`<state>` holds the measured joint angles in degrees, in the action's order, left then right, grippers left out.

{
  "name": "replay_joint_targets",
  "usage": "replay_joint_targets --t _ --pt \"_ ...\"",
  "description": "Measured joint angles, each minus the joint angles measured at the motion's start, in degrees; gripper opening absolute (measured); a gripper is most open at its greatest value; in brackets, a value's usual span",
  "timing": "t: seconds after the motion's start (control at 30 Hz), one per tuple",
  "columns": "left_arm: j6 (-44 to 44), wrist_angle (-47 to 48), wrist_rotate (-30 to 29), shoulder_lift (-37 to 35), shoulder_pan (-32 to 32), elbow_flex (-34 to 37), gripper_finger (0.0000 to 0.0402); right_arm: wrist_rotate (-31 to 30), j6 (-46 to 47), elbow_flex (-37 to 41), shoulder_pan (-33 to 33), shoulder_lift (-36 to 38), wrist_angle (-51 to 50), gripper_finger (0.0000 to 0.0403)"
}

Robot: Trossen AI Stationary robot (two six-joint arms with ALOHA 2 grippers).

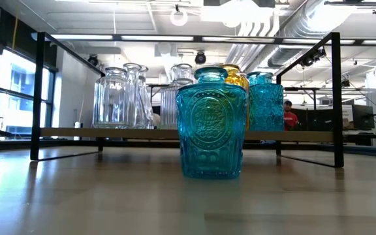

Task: Sort vases onto shelf
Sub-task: Put the blue vase on the shelf aligned with the other blue vases

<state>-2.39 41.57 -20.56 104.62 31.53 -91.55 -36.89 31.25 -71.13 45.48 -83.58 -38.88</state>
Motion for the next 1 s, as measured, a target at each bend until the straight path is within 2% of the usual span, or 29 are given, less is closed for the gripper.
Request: replay_joint_targets --t 0.23,0.4,0.6,0.8,1.0 --pt "-2.1 -20.1 -0.2 -16.0 2.2 19.1 0.0108 4.2 -6.4 0.0 -5.7 -3.4 10.0 0.0133" --pt "-0.8 -34.4 -5.7 -29.2 4.0 32.6 0.0086 7.4 -7.8 0.0 -9.4 -7.6 15.1 0.0198" --pt "2.4 -47.6 -10.2 -44.0 4.9 46.6 0.0064 11.6 -3.9 0.0 -13.5 -12.6 18.7 0.0266" --pt "7.2 -54.1 -14.9 -55.3 4.9 55.7 0.0056 15.8 -1.6 0.0 -17.0 -16.7 20.1 0.0277" --pt "9.1 -54.9 -16.7 -62.8 4.9 61.0 0.0056 18.6 -1.7 0.0 -18.4 -19.1 21.6 0.0277"
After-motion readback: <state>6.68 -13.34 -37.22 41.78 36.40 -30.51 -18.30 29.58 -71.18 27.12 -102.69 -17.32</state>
